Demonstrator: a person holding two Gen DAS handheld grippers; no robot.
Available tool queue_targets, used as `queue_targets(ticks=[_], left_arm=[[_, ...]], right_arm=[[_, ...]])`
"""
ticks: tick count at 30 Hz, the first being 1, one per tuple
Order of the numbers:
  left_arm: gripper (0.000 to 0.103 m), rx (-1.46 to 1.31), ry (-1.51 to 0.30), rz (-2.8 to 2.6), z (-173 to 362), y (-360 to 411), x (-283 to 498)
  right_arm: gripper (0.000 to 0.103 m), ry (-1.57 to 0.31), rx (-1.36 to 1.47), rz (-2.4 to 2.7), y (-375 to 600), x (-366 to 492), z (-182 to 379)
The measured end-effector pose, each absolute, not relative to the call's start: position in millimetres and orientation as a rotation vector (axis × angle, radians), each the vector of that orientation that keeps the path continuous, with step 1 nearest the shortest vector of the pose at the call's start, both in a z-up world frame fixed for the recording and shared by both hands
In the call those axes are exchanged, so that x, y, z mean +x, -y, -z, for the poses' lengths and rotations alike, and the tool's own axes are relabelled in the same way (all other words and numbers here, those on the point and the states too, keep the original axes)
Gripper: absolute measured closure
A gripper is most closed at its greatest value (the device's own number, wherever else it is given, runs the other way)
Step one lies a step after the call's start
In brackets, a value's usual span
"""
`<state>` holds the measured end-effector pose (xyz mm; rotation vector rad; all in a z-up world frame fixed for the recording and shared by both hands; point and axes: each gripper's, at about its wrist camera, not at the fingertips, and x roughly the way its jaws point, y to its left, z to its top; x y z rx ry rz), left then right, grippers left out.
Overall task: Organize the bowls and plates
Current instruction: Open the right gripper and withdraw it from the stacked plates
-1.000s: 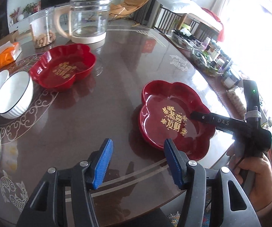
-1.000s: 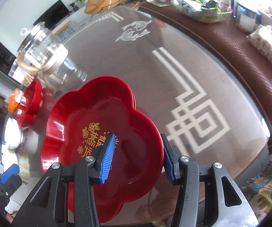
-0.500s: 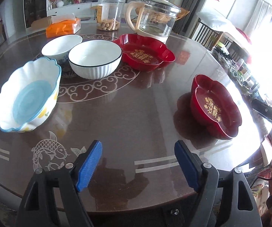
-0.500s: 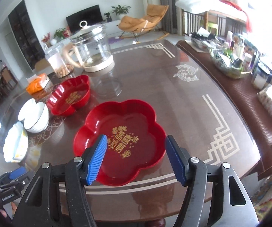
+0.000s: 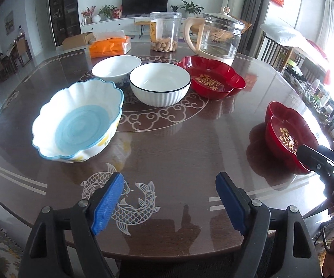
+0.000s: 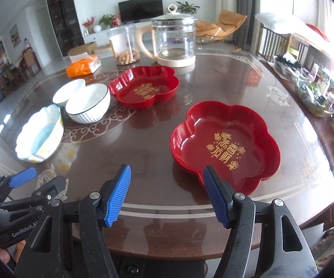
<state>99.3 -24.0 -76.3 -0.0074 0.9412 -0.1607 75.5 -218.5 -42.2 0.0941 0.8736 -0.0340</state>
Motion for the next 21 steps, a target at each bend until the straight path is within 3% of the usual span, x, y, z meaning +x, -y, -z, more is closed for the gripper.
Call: queue_targets(ticks=[14,21], left_arm=[[0.022,0.044,-0.931,0.107,85,17,98],[0.022,0.049,-0.944,0.120,91,14,99]], right_arm=[[0.034,-0.840,0.033,0.015,198,70,43],[0.034,-0.676,0.022,0.002,200,62,27]])
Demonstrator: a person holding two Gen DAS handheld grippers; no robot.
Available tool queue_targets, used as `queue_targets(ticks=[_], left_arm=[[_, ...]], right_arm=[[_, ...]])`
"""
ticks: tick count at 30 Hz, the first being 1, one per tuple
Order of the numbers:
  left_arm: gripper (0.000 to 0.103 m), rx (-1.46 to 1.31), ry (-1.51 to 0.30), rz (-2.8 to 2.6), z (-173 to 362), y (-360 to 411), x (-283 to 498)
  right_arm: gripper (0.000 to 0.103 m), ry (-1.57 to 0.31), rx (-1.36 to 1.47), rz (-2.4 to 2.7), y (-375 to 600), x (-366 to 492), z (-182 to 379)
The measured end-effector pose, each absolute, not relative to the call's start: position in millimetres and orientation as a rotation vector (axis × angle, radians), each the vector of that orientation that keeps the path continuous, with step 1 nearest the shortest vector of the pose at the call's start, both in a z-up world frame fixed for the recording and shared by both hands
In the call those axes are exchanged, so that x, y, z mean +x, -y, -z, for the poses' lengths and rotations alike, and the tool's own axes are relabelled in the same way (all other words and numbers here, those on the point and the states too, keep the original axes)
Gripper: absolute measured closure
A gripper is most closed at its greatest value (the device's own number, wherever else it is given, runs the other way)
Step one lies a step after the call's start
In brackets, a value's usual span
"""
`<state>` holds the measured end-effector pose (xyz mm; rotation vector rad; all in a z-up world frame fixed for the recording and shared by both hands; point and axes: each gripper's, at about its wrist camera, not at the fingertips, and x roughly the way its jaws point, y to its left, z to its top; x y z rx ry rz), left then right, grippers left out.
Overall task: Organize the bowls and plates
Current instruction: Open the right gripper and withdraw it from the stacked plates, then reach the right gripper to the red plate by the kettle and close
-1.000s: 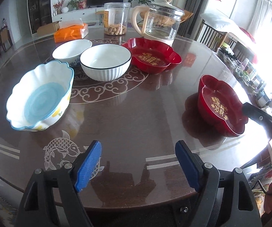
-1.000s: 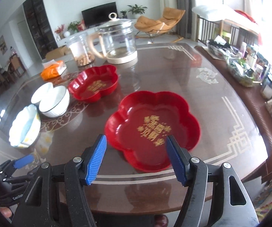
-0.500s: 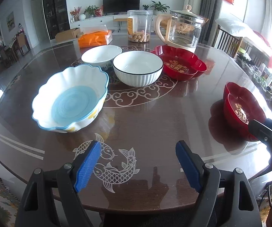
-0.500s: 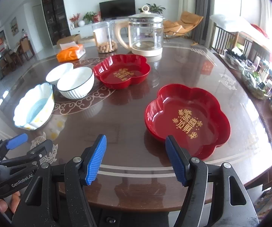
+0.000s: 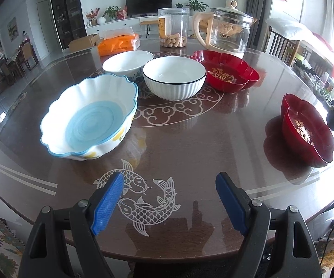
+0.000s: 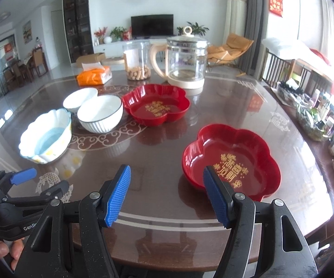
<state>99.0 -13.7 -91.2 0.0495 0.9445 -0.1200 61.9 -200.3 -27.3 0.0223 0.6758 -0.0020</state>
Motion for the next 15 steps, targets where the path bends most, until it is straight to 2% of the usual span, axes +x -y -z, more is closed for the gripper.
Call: queue_targets(ticks=[2,8,15], left_arm=[[0.022,0.045,-0.947,0.133,92,12,99],[0.022,0.057,-0.936,0.181,82,12,110],[0.022,-0.002,-0.904,0.301,25,4,179]], right_arm=[[0.034,-0.625,0.037,-0.035,204,62,27],[0.034,-0.795,0.118,-0.067,217,85,50],[0.034,-0.860,0.167,-0.074,245,119,39]])
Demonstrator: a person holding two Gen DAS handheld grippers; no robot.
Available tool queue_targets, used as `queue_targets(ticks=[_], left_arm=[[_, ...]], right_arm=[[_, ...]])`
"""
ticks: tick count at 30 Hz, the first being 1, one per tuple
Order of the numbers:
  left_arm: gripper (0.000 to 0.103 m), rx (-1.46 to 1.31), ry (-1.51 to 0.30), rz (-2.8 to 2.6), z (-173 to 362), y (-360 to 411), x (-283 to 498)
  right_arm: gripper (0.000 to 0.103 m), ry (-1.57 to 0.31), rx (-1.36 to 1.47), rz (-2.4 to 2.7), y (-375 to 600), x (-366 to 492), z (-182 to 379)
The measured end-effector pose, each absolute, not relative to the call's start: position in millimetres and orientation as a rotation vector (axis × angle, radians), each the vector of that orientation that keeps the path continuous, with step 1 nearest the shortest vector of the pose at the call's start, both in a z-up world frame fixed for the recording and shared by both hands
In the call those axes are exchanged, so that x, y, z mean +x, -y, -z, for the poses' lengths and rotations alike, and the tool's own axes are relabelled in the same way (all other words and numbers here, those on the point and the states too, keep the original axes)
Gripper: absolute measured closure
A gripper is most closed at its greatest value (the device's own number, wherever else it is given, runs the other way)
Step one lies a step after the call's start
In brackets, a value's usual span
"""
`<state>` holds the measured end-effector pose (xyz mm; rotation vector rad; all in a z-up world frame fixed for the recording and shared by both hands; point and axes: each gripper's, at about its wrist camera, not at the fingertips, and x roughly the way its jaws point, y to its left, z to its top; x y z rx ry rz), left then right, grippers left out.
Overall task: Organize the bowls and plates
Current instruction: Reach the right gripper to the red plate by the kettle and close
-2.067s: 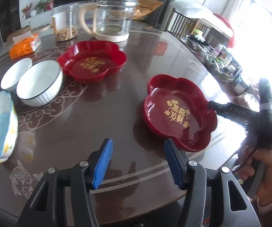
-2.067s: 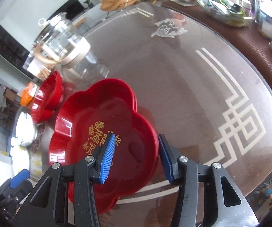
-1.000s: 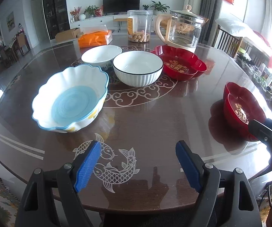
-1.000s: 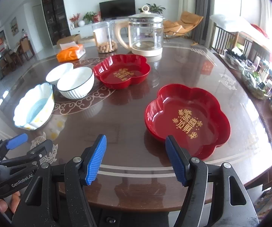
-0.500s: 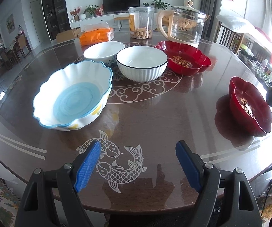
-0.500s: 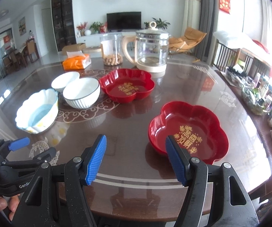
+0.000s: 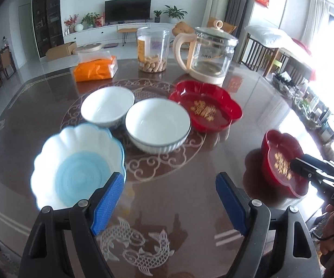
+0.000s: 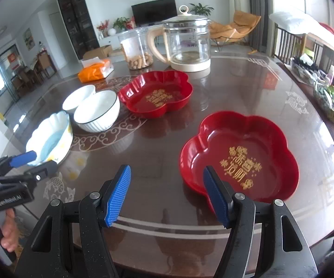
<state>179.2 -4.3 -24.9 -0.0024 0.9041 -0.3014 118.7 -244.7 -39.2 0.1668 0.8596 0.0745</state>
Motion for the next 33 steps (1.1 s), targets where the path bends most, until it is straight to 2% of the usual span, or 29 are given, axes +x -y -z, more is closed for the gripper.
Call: queue_targets(ticks=[5,11,17,22,23,24,25,27,28,29,30,31,33], left_arm=[[0.022,0.030,-0.909,0.295,3,18,270],[0.022,0.132,-1.054,0.258,35,52,366],[0.024,0.217,-1.189,0.268,77,86,412],[0.030,0.225,-1.258,0.222,102,93,429],[0.035,0.225,-1.266,0.217,105,94,431],[0.043,0.224,-1.277,0.215,109,94,432],[0.048,0.221,-1.290,0.218,112,94,433],[0.070,0.207,-1.322,0.233,119,95,435],[0.074,0.190,-1.336,0.249,122,95,436],[0.083,0.170,-1.344,0.263,124,96,436],[0.089,0.151,-1.349,0.276,125,97,436],[0.089,0.144,-1.345,0.277,124,98,435],[0.090,0.141,-1.328,0.282,120,102,433]], right_arm=[[0.034,-0.916,0.383,-0.030,299,177,25],[0.034,-1.000,0.564,-0.014,335,243,38],[0.035,-1.104,0.592,-0.060,328,291,72],[0.035,-1.168,0.578,-0.067,324,325,96],[0.036,-1.176,0.568,-0.057,323,330,100],[0.038,-1.188,0.554,-0.051,321,335,104],[0.046,-1.200,0.545,-0.053,319,340,109],[0.058,-1.222,0.541,-0.061,315,348,117],[0.060,-1.226,0.540,-0.062,314,350,120],[0.062,-1.229,0.534,-0.062,312,352,123],[0.068,-1.229,0.529,-0.062,311,354,126],[0.083,-1.222,0.538,-0.075,310,355,127],[0.095,-1.216,0.540,-0.090,307,354,125]])
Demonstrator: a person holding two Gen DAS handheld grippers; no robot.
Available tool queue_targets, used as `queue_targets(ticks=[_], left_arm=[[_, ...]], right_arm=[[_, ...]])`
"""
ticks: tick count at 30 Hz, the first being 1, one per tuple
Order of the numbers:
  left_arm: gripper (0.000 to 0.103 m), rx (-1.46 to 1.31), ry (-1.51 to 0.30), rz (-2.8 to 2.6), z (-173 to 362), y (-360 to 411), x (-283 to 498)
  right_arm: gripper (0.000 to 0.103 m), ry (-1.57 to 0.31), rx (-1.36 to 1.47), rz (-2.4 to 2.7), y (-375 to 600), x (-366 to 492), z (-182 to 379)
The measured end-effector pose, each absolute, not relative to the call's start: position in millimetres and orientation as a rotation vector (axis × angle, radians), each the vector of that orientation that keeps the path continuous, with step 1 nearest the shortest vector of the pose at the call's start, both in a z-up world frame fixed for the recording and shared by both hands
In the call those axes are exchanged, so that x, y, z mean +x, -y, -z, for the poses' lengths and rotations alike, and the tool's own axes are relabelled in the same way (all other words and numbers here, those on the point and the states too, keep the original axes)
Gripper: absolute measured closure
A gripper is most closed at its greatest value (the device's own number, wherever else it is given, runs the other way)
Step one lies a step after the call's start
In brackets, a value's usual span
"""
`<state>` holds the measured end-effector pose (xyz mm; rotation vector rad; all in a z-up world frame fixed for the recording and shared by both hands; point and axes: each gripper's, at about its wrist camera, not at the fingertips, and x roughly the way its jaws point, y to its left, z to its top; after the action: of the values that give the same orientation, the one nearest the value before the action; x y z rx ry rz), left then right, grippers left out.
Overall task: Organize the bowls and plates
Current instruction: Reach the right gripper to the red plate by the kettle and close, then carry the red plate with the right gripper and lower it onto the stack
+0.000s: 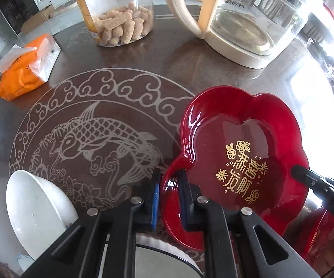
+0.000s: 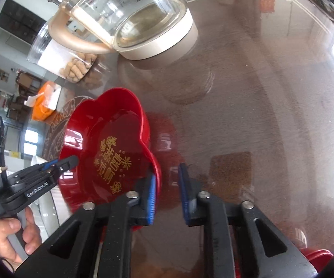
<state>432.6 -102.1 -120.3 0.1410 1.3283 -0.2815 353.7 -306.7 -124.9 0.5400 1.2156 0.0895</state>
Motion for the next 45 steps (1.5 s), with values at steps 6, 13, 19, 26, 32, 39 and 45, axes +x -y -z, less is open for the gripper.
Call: queue_targets(ticks=[6,13,19,26,32,39,45], left_arm=[[0.090,0.077,-1.233,0.368,73,107,402],[0.090,0.057,-1.127,0.515,14,138,323],[0.090,0.088,-1.111,0.627,10,188,260],[0.090,0.126,-1.126,0.653,43,232,226],[0.090,0.180,-1.132,0.625,69,245,217],[0.087,0.218,-1.117,0.591,77,244,221],[0.087,0.272,-1.109,0.579,78,243,216]], right_arm=[[0.095,-1.133,0.542,-0.082,322,329,89],[0.094,-1.064,0.524,-0.093,357,260,33],[0.094,-1.045,0.502,-0.037,393,181,15],[0.094,-1.064,0.498,0.083,424,135,36],[0.094,-1.070,0.515,0.130,432,109,62],[0.093,-1.031,0.431,0.134,410,98,63],[0.092,-1.026,0.378,0.132,400,101,64]])
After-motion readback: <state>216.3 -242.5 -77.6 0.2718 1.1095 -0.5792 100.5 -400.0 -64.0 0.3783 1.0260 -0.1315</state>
